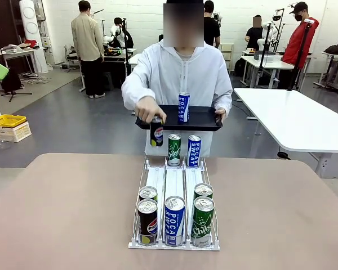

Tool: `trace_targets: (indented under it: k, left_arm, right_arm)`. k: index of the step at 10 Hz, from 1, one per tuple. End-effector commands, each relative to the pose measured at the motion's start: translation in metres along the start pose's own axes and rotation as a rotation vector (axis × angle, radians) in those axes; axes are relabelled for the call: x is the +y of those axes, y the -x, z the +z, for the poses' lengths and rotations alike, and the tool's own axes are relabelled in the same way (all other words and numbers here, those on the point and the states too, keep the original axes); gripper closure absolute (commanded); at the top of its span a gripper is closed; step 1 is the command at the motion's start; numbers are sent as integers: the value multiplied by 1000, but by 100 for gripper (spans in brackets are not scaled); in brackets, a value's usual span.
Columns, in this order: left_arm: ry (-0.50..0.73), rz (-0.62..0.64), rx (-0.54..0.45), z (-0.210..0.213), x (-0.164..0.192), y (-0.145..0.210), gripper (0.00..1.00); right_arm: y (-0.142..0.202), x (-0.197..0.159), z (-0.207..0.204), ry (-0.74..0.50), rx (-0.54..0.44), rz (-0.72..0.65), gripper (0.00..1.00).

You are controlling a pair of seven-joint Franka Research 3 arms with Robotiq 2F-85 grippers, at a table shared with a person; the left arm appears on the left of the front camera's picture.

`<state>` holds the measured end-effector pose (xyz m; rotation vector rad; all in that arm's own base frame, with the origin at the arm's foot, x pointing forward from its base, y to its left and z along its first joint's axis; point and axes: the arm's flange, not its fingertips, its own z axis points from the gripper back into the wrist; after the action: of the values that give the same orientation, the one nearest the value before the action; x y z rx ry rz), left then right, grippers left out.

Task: Retrieve and hand over the desired beverage to the person.
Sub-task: Pick up another can of the same type that the person held from the Automatic Can Dispenser.

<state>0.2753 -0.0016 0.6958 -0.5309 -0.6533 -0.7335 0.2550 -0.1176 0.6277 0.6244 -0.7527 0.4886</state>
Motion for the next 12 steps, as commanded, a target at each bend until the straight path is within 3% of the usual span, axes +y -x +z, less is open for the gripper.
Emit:
trace_targets:
  k: [1, 12]
  left_arm:
    - [5, -4, 7, 2, -1, -2, 0]
    - [5, -4, 7, 2, -1, -2, 0]
  right_arm:
    - [-2, 0, 0, -30, -19, 11, 0]
    - [-2, 0, 0, -30, -19, 11, 0]
